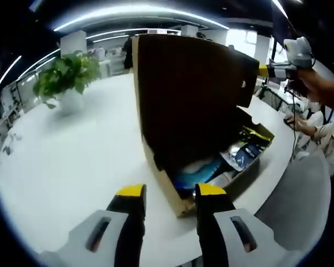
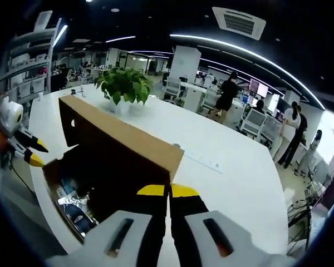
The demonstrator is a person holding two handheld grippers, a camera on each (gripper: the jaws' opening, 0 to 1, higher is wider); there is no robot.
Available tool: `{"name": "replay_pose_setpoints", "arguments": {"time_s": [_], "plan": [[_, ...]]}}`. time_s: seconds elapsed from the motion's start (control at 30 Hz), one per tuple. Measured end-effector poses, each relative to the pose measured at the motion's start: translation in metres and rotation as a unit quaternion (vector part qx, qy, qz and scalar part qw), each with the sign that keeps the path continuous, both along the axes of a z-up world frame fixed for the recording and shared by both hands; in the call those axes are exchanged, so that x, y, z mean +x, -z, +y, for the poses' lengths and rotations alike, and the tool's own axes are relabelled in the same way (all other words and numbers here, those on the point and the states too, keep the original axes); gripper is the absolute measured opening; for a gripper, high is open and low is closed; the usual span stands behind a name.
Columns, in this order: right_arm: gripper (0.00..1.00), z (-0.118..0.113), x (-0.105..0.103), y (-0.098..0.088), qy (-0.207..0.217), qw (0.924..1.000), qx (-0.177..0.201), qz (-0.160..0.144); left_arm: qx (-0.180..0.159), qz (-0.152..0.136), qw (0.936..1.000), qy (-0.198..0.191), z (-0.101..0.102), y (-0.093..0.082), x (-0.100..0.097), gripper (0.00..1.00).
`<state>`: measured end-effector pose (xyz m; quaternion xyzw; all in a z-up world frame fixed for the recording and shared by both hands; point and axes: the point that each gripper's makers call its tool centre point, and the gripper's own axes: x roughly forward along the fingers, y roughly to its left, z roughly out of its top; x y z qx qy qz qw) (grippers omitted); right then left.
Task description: Operate the shoe box by opening the lid, removing the specified soft item, and placing it in the target area until the item is outside and the box remains undamaged.
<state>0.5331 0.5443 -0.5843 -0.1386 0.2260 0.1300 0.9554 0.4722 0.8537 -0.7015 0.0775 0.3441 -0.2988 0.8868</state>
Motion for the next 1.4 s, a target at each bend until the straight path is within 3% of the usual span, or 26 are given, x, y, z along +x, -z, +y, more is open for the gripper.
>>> {"name": "replay_pose_setpoints", "arguments": {"time_s": [0.1, 0.33, 0.93, 1.4], "plan": [[0.00, 0.000, 0.004, -0.001, -0.001, 1.0000, -0.001, 0.002, 0.000, 0.024, 0.9997, 0.004, -0.002, 0.008, -0.004, 0.25], [0.00, -0.002, 0.013, -0.001, -0.001, 1.0000, -0.001, 0.005, -0.007, 0.046, 0.9988, 0.011, -0.007, 0.017, -0.010, 0.06], [0.00, -0.008, 0.054, 0.005, -0.007, 0.9999, -0.005, 0.015, -0.013, 0.053, 0.9984, 0.012, -0.007, 0.018, -0.010, 0.05], [0.00, -0.015, 0.093, 0.026, -0.004, 0.9995, -0.009, 0.030, -0.007, 0.052, 0.9985, 0.015, -0.008, 0.019, -0.010, 0.05]]}}
